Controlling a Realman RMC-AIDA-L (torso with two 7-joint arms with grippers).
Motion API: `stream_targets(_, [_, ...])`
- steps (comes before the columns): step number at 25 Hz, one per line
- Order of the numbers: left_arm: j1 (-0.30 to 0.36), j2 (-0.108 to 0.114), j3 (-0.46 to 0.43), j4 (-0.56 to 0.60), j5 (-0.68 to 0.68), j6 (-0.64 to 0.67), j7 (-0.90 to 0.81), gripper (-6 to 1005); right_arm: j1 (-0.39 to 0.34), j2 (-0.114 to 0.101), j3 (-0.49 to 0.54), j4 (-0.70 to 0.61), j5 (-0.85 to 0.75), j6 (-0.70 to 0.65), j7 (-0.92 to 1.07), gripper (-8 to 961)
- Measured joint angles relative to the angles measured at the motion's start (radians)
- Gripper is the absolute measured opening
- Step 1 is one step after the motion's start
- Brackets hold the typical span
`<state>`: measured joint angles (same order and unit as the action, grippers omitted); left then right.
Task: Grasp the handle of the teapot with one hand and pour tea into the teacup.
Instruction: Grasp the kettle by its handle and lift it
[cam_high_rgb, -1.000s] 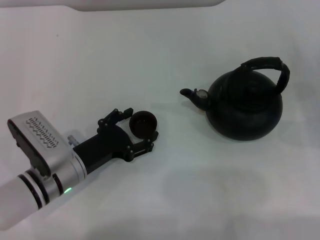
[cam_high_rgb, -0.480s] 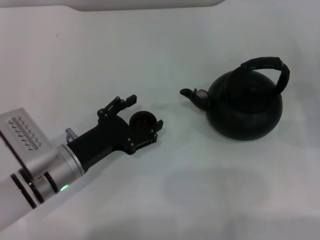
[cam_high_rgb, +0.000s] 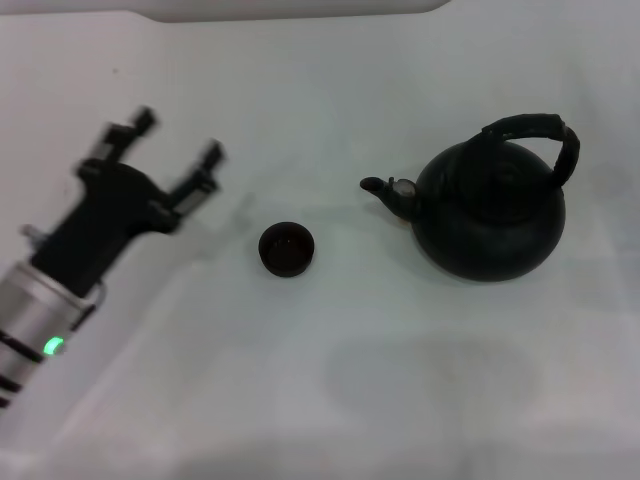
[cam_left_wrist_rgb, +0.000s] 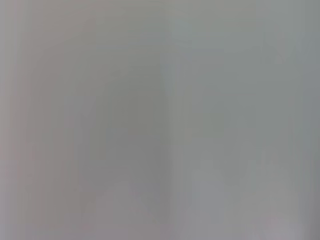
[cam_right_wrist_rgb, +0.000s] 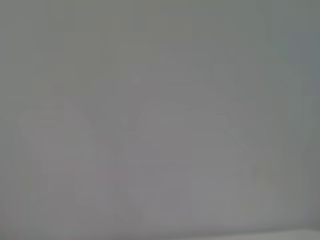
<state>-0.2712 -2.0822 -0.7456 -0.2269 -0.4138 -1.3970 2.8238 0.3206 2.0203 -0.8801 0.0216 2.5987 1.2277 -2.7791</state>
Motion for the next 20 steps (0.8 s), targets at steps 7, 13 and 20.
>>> stream_targets(7, [0.067, -0.003, -0.190, 0.000, -0.121, -0.027, -0.002, 887, -0.129, -0.026, -0.073, -0.158, -0.080, 0.065, 0.261, 869])
stream_targets(13, [0.060, 0.003, -0.194, 0.033, -0.234, -0.031, -0.003, 887, -0.248, -0.083, -0.094, -0.390, -0.307, 0.031, 0.621, 868])
stream_targets(20, [0.038, 0.004, -0.196, 0.043, -0.253, -0.022, -0.003, 887, -0.408, -0.073, -0.092, -0.789, -0.581, -0.046, 0.976, 820])
